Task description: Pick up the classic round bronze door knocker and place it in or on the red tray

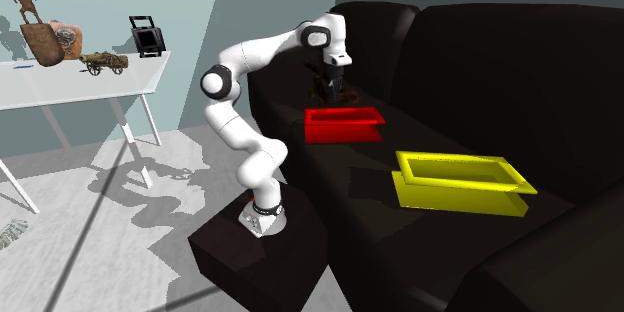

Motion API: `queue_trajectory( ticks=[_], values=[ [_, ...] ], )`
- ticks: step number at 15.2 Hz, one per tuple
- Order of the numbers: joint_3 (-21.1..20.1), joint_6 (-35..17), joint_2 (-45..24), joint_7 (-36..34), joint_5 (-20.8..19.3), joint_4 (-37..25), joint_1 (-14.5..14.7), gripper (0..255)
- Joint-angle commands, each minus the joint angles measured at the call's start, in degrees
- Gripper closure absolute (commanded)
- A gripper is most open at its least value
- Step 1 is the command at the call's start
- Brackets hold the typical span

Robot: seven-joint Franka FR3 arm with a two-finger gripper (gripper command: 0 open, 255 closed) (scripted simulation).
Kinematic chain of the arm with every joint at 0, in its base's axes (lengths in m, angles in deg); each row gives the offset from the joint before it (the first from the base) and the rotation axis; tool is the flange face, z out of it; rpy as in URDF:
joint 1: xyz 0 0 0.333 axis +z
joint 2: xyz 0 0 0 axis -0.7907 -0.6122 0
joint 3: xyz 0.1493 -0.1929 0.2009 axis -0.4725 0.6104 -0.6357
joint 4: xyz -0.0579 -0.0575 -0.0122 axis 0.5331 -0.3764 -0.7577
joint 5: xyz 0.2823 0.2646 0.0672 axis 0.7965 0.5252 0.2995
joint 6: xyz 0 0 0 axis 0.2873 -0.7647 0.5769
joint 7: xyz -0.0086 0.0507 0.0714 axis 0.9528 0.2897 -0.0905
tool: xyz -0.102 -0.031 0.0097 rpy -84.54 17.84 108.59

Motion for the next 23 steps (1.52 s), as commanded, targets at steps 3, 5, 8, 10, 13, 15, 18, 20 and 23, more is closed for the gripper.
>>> queue_trajectory(
  ticks=[3,5,8,10,13,15,18,20,23],
  values=[
    [-4.39,-0.70,-1.50,-3.88,1.93,-2.84,-0.94,255],
    [-4.68,-1.90,-0.72,-3.57,2.39,-0.90,-0.60,255],
    [-5.19,-3.69,0.37,-3.13,3.09,1.91,-0.11,255],
    [-5.57,-4.88,1.04,-2.86,3.58,3.72,0.21,255],
    [-6.23,-6.67,1.97,-2.47,4.35,6.35,0.66,255],
    [-6.72,-7.86,2.53,-2.22,4.88,8.05,0.96,255],
    [-7.19,-8.95,3.01,-2.01,5.38,9.56,1.21,255],
    [-7.19,-8.95,3.01,-2.01,5.38,9.55,1.21,255],
    [-7.19,-8.95,3.01,-2.01,5.38,9.55,1.21,255]
  ],
)
